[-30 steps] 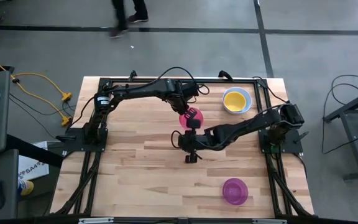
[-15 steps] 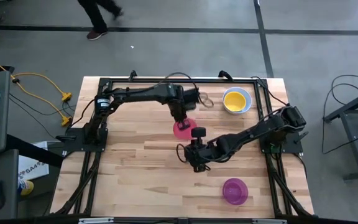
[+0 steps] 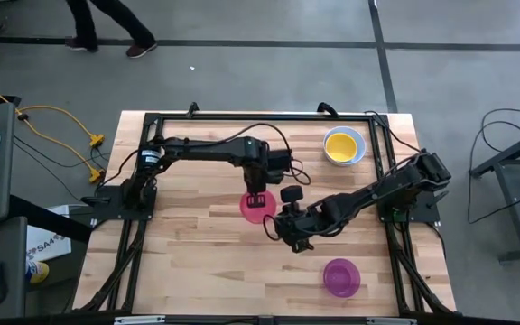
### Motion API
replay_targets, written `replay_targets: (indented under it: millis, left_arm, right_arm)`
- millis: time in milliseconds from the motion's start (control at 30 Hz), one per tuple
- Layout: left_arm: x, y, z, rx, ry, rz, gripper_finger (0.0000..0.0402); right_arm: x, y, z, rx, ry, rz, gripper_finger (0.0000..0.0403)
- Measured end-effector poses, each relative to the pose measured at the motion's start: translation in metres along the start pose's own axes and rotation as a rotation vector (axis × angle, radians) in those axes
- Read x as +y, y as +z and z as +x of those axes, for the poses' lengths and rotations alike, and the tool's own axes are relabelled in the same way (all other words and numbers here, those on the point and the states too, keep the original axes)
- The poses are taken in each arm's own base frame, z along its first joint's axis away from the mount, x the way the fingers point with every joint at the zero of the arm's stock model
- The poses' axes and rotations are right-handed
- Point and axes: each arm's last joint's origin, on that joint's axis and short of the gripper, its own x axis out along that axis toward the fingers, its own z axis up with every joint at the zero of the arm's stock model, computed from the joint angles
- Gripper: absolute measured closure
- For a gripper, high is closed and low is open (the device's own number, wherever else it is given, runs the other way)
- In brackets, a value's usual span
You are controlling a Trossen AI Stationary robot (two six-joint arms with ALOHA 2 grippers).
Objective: Nest bowls inside each other
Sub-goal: Stack the pink bowl on top of the yellow bowl
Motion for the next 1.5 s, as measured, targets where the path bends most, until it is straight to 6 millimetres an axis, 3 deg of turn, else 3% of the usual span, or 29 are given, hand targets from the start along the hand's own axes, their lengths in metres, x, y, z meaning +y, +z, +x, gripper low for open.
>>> replay_targets:
  millis: [267,533,1067,1500]
  left_arm:
    - [-0.008,0.003,-0.001,-0.020,0.103,0.041,0.0398]
    - [-0.025,0.012,-0.024,-0.096,0.156,0.146,0.0398]
    - [-0.041,0.013,-0.027,-0.129,0.011,0.349,0.0398]
    - [-0.042,0.014,-0.028,-0.148,0.000,0.229,0.0398]
  right_arm:
    - [-0.005,-0.004,0.002,0.038,-0.017,-0.110,0.0309]
    - [-0.007,-0.004,0.003,0.041,-0.022,-0.183,0.0308]
    - [0.012,-0.002,-0.008,0.005,0.013,-0.336,0.0309]
    - [0.009,-0.006,-0.008,0.047,-0.057,-0.372,0.0309]
